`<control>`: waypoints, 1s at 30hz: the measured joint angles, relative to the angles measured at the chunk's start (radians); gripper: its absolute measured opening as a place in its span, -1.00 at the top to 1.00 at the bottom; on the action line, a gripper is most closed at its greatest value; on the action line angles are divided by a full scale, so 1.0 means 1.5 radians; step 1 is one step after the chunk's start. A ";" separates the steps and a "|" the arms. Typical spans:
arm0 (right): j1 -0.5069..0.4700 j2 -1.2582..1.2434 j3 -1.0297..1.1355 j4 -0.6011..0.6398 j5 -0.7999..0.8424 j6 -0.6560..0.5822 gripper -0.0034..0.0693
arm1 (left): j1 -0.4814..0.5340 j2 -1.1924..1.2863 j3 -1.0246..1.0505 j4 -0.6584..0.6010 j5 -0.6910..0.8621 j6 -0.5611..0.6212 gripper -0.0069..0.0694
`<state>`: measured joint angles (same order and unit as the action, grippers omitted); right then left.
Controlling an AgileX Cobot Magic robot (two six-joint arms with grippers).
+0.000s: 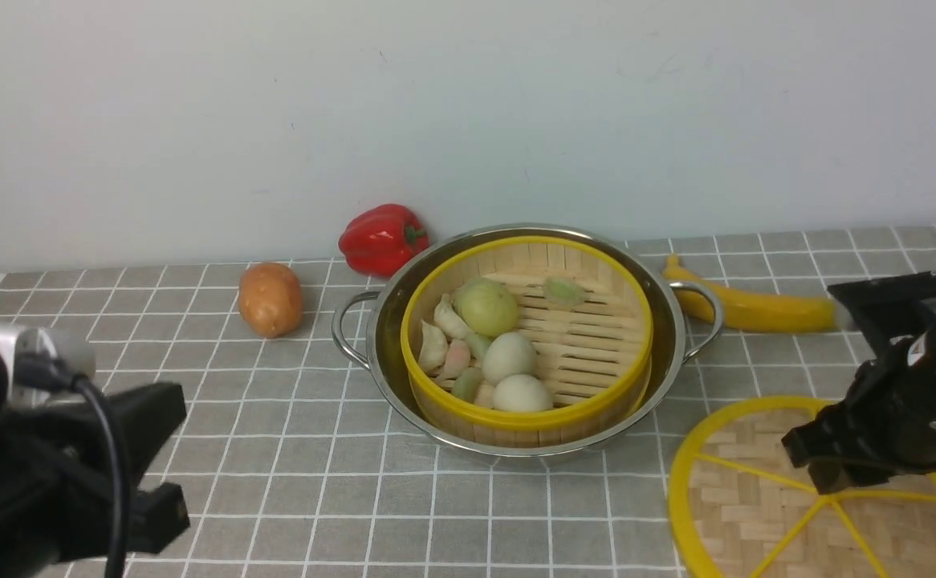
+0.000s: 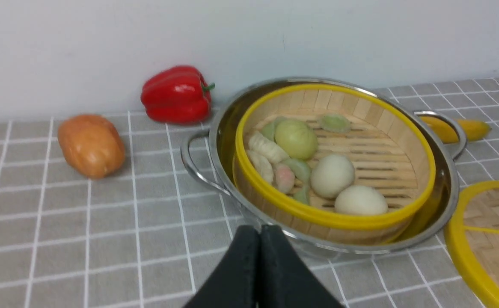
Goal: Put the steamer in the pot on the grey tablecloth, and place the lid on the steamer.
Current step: 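Move the gripper down to the bamboo steamer lid and grasp its center knob, then place the bamboo steamer lid onto the steamer basket in the pot with the right gripper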
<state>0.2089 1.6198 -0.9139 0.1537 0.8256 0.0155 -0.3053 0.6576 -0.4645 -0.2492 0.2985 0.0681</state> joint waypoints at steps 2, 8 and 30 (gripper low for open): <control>0.000 0.018 0.000 0.000 -0.009 0.000 0.25 | 0.000 -0.002 0.015 -0.015 -0.004 0.000 0.87; 0.006 0.038 -0.004 -0.005 0.008 0.000 0.49 | 0.000 -0.002 0.020 -0.021 -0.014 0.000 0.87; 0.115 0.034 -0.468 0.070 0.270 -0.006 0.51 | 0.000 -0.002 0.021 -0.020 -0.036 0.007 0.84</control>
<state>0.3821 1.6708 -1.6154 0.2589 1.2308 0.0066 -0.3053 0.6546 -0.4330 -0.2795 0.2452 0.0790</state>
